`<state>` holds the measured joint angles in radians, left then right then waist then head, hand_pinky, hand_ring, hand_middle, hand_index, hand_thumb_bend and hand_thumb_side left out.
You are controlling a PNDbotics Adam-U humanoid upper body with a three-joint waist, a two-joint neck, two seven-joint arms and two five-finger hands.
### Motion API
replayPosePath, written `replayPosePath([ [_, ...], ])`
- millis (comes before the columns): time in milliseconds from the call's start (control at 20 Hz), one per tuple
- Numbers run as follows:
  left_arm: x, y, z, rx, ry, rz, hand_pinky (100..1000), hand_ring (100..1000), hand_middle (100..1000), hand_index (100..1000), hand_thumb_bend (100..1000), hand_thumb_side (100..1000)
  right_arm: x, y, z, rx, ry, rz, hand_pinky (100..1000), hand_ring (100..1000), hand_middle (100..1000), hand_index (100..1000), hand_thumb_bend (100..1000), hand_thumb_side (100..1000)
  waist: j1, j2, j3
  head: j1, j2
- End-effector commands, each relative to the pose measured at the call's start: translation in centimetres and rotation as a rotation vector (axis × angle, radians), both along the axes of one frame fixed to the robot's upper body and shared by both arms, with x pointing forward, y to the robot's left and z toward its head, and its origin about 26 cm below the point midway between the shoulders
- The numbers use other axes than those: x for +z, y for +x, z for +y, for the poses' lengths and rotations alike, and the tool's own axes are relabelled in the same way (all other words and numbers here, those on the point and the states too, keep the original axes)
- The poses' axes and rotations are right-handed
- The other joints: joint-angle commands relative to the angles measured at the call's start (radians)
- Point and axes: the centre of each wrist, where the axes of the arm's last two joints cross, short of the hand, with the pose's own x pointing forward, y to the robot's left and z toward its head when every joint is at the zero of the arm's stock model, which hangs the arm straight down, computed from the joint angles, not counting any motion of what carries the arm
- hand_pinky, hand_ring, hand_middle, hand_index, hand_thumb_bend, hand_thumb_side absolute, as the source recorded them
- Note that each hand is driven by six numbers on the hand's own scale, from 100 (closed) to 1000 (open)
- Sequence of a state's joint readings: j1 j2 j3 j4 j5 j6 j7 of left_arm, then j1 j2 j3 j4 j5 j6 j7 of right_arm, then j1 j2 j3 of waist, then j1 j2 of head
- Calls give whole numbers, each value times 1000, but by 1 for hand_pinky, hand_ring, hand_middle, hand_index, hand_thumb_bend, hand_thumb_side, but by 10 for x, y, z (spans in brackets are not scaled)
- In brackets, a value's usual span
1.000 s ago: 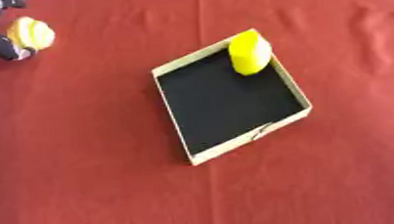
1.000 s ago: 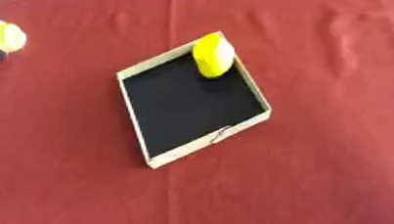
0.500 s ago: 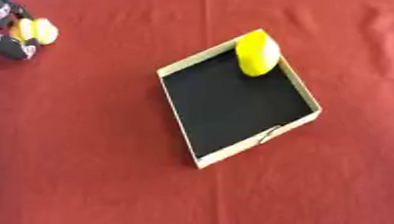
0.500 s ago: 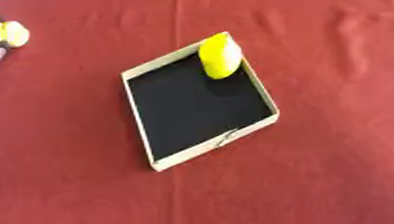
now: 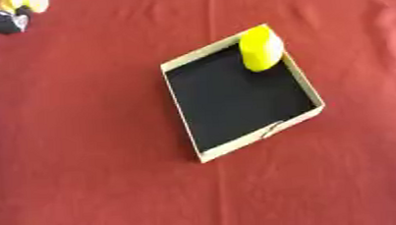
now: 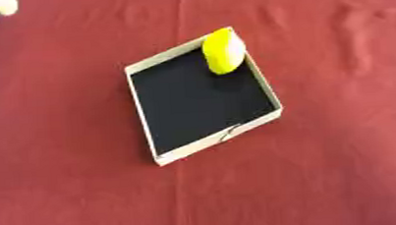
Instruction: Pick up objects on the table and place them in the box.
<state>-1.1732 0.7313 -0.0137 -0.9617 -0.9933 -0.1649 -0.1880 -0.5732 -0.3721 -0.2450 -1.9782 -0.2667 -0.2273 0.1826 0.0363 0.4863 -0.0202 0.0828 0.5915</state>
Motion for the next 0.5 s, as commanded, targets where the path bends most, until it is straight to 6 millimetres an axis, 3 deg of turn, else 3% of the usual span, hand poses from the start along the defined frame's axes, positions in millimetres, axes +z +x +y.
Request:
replayPosePath([
  [50, 26, -20, -27, -126, 106, -76, 682, 612, 542, 655, 154, 100, 4, -5, 1, 4, 4, -18, 903, 977, 780, 872, 100, 666, -1, -48, 7, -24, 19],
  [250, 19, -35, -86, -359, 173, -82, 685, 608, 540, 656, 126, 100, 2, -4, 3, 11, 17, -14, 902, 970, 779, 871, 100, 665, -2, -88, 19, -45, 41],
  [500, -6, -65, -162, -644, 213, -66, 681, 604, 540, 658, 127, 100, 3, -4, 6, 15, 35, -23, 901, 962, 779, 870, 100, 664, -11, -128, 39, -78, 74],
])
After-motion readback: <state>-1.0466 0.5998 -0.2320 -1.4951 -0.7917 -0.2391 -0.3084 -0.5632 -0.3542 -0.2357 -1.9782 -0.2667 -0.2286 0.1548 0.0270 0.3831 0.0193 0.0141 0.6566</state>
